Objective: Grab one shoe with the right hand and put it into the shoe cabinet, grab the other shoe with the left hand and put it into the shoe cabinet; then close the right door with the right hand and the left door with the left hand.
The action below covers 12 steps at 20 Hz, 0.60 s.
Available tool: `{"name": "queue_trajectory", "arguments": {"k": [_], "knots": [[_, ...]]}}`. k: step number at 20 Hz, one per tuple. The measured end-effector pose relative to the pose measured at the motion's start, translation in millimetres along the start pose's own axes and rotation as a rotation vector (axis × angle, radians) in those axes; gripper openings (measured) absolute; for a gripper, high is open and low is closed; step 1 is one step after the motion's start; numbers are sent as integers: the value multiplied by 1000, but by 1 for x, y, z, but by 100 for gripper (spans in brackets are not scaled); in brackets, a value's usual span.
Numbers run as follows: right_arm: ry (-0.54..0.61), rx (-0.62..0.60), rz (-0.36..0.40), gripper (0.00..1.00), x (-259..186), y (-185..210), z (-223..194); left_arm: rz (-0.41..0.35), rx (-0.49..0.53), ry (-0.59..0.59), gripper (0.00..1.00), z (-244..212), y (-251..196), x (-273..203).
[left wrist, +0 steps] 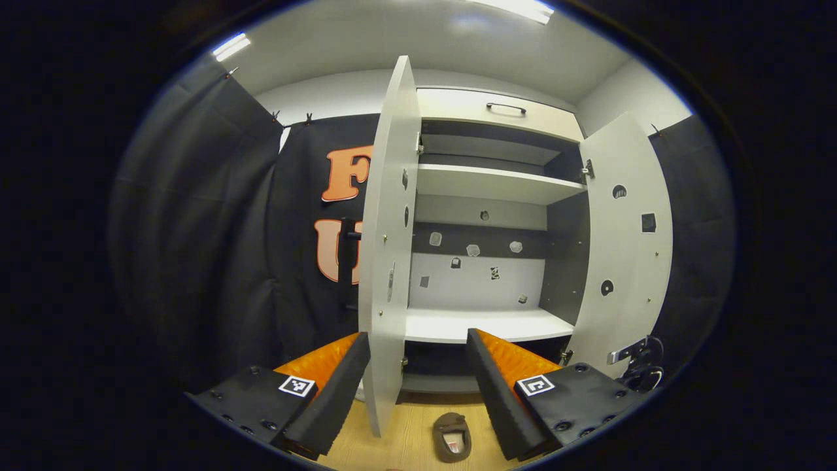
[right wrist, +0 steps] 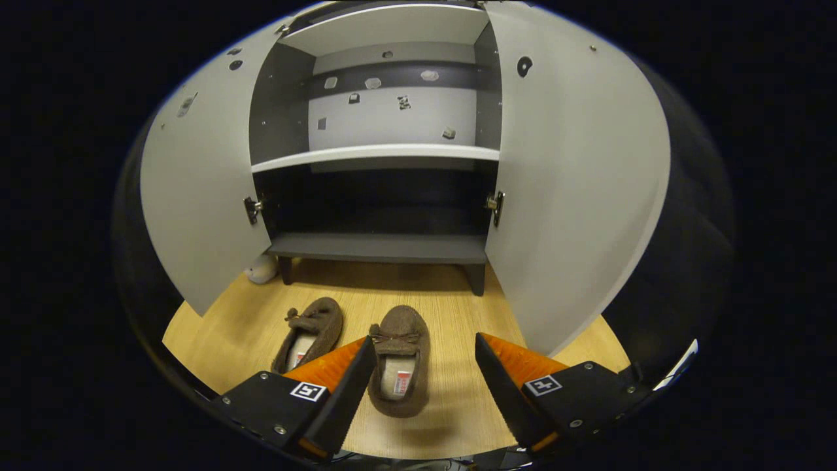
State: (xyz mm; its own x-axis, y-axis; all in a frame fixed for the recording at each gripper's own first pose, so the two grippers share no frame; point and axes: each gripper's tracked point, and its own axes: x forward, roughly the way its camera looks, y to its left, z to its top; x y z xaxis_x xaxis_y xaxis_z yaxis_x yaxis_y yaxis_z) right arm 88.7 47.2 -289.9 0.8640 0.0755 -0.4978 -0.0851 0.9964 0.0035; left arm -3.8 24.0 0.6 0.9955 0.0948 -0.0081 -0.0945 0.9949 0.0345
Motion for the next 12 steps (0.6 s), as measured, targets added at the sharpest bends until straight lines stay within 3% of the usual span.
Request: {"name": "queue_trajectory", "arguments": {"k": [2,6,9,12], "knots": [[52,-21,-2,93,25,3,-22,22,8,10,96,-4,9,-2],[174,-22,-9,79,64,4,-62,59,22,32,96,-13,27,-2],[244,49,-11,62,81,5,-82,70,31,48,96,-17,34,-3],[274,39,-30,43,96,0,-90,77,41,52,96,-20,40,-1]]}}
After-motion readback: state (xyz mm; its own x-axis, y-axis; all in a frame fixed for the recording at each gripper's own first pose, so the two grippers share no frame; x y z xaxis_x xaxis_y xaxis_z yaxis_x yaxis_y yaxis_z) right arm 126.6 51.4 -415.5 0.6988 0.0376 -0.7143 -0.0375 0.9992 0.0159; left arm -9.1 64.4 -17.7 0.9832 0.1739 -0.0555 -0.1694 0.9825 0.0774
